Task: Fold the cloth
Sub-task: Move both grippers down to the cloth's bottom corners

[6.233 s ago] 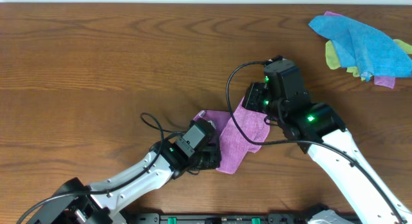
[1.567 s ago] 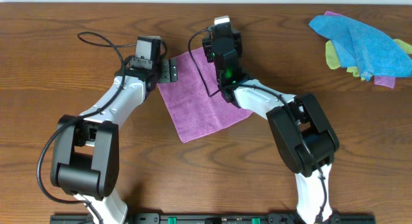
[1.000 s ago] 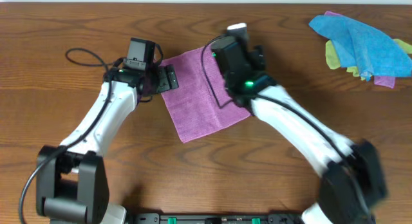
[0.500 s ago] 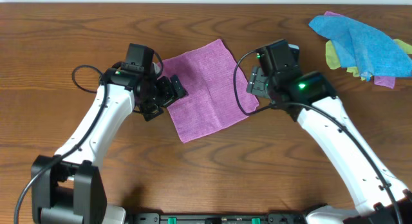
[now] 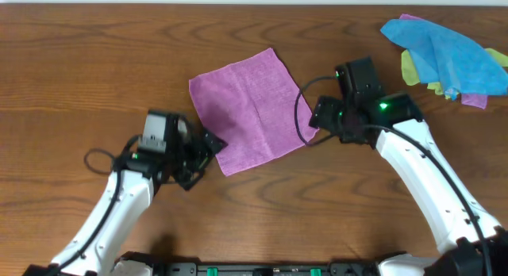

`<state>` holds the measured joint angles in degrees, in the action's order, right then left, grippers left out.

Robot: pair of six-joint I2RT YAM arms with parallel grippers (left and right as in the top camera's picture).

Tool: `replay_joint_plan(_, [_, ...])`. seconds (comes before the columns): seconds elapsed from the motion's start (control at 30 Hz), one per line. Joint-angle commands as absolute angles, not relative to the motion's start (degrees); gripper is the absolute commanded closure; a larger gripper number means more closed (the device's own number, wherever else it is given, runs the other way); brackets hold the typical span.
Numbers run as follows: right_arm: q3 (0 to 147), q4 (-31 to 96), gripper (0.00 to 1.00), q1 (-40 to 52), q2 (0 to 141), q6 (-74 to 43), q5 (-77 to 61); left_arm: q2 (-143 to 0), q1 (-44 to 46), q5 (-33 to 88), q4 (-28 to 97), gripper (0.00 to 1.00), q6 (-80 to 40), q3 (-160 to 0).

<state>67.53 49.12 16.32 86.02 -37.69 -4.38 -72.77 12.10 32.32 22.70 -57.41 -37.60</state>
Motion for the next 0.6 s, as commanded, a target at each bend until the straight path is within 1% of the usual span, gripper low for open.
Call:
replay_joint_plan(0.0, [63.61,45.56,0.25,13.69,85.60,-36.32,-12.58,-71.09,12.14,33.28,19.84,0.04,-65.67,-33.80])
replay_joint_plan(0.27, [53.82,34.00,0.25,9.54,85.65,-36.75,-17.87,-71.13,12.82,32.62,5.37,0.05,-76.23,-26.74])
replay_joint_plan(0.4, [49.98,29.04,0.25,9.17,85.97,-38.26,-18.06,-71.13,14.28,31.09,2.04,0.05,-79.88,-23.94])
replay_joint_plan(0.57, [48.51,25.43,0.25,9.17,87.26,-38.79,-18.11,-71.13,16.32,29.50,0.12,0.05,-81.47,-22.61])
